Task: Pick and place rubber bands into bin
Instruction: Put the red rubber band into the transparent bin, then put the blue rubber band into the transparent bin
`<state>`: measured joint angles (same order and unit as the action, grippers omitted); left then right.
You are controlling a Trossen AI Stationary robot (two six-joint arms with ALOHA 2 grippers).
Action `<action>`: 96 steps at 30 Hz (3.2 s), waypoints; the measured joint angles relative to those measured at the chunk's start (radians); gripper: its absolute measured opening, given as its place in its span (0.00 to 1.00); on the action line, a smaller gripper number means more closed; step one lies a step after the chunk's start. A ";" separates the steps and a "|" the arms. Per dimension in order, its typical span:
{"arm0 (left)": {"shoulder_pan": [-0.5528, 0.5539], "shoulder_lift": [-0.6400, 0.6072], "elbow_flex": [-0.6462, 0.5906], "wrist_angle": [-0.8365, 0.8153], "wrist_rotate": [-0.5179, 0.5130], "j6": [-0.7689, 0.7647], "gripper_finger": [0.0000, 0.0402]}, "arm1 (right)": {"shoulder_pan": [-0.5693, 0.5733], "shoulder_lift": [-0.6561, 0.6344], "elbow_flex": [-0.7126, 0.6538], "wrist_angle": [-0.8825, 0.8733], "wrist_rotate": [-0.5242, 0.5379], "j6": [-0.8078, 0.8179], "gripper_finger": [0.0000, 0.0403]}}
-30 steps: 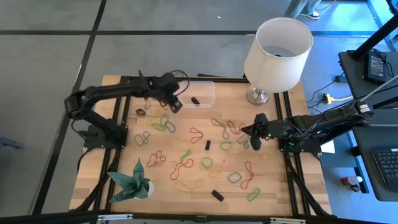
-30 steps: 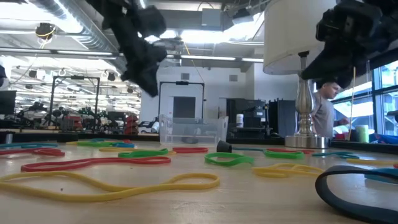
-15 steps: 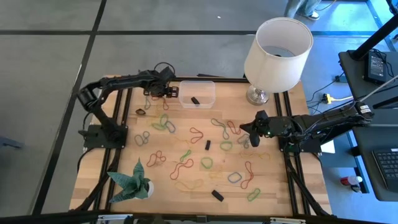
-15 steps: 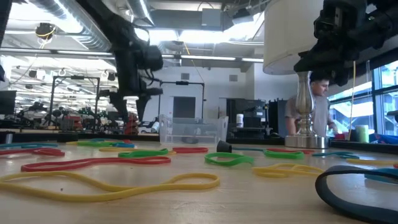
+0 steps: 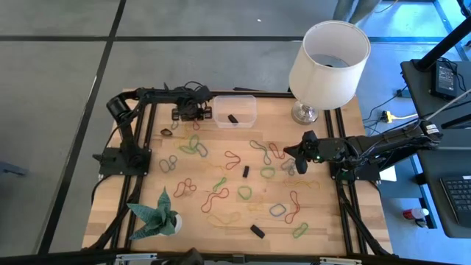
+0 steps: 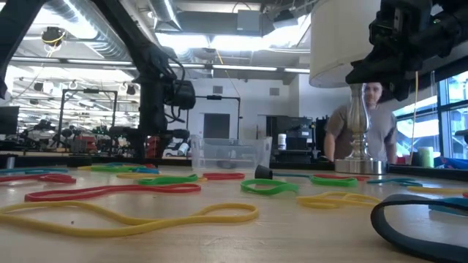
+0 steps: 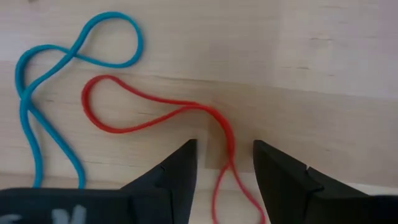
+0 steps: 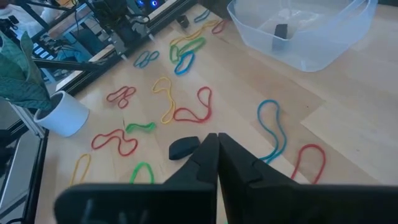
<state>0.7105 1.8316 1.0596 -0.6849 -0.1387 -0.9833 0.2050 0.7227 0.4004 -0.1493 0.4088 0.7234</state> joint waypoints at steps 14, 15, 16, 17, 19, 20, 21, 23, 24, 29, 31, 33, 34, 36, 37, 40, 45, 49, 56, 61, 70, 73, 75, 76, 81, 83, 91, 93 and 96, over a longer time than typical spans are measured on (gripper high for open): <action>-0.006 -0.030 -0.006 -0.055 0.002 0.019 0.01 | 0.000 0.000 0.000 0.000 -0.002 0.001 0.04; -0.010 -0.049 -0.007 -0.066 0.007 0.040 0.01 | 0.000 0.000 0.000 0.000 -0.002 0.000 0.04; -0.013 -0.072 -0.006 -0.069 0.010 0.054 0.01 | 0.000 0.000 0.000 0.000 -0.002 -0.002 0.04; -0.019 -0.098 -0.005 -0.072 0.010 0.060 0.00 | 0.000 0.000 0.000 0.000 -0.002 -0.002 0.04; -0.036 -0.146 -0.006 -0.078 -0.013 0.063 0.01 | 0.000 0.000 0.000 0.000 -0.002 -0.012 0.04; -0.047 -0.176 -0.006 -0.082 -0.029 0.072 0.01 | 0.000 0.000 0.000 0.000 -0.002 -0.021 0.04; -0.062 -0.210 -0.005 -0.081 -0.047 0.086 0.01 | 0.000 0.000 0.000 0.000 -0.002 -0.025 0.04; -0.092 -0.272 0.007 -0.074 -0.079 0.111 0.00 | 0.000 0.000 0.000 0.000 -0.002 -0.026 0.04; -0.108 -0.301 0.013 -0.074 -0.093 0.130 0.00 | 0.000 0.000 0.000 0.000 -0.002 -0.025 0.04; -0.192 -0.418 0.061 0.013 -0.179 0.337 0.00 | 0.000 0.000 0.000 0.000 -0.002 -0.028 0.04; -0.221 -0.432 0.096 0.071 -0.181 0.401 0.00 | 0.000 0.000 0.000 0.000 -0.002 -0.029 0.04; -0.244 -0.431 0.146 0.111 -0.181 0.459 0.00 | 0.000 0.000 0.001 0.000 -0.001 -0.029 0.04; -0.251 -0.424 0.175 0.125 -0.181 0.482 0.00 | 0.000 0.000 0.001 0.000 -0.001 -0.030 0.04; -0.265 -0.398 0.236 0.153 -0.180 0.520 0.00 | 0.000 0.000 0.001 0.001 -0.001 -0.043 0.04; -0.270 -0.379 0.267 0.147 -0.180 0.536 0.00 | 0.000 0.000 0.001 0.002 -0.001 -0.050 0.04; -0.285 -0.309 0.361 0.142 -0.167 0.584 0.00 | 0.000 0.000 0.001 0.004 0.000 -0.052 0.04; -0.286 -0.147 0.520 0.109 -0.069 0.631 0.00 | 0.000 0.000 0.001 0.004 0.000 -0.051 0.04; -0.283 0.009 0.656 -0.005 0.001 0.631 0.01 | 0.000 0.000 0.001 0.004 0.000 -0.051 0.04; -0.251 0.242 0.798 -0.170 0.073 0.577 0.01 | 0.000 0.000 0.001 0.004 0.000 -0.048 0.04; -0.217 0.341 0.807 -0.183 0.107 0.566 0.01 | 0.000 0.000 0.001 0.004 0.000 -0.046 0.04; -0.195 0.408 0.808 -0.184 0.112 0.518 0.03 | 0.000 0.000 0.001 0.003 0.000 -0.045 0.04; -0.196 0.408 0.808 -0.182 0.112 0.519 0.07 | 0.000 0.000 0.001 0.003 0.000 -0.045 0.04; -0.196 0.408 0.808 -0.182 0.112 0.531 0.11 | 0.000 0.000 0.001 0.003 0.000 -0.046 0.04; -0.195 0.408 0.808 -0.182 0.112 0.534 0.13 | 0.000 0.000 0.001 0.003 0.000 -0.047 0.04; -0.195 0.408 0.808 -0.189 0.112 0.534 0.25 | 0.000 0.000 0.001 0.003 0.000 -0.048 0.04; -0.195 0.400 0.808 -0.204 0.126 0.534 0.29 | 0.000 0.000 0.001 0.003 0.000 -0.048 0.04; -0.196 0.282 0.808 -0.235 0.099 0.524 0.34 | 0.000 0.000 0.001 0.003 -0.001 -0.049 0.04; -0.196 0.247 0.808 -0.254 0.085 0.524 0.34 | 0.000 0.000 0.001 0.001 -0.001 -0.051 0.04; -0.196 0.200 0.808 -0.316 0.057 0.502 0.34 | 0.000 0.000 0.001 0.000 -0.001 -0.052 0.04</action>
<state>0.5144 2.0320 1.8675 -1.0012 -0.0816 -0.4816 0.2050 0.7223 0.4011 -0.1498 0.4078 0.6716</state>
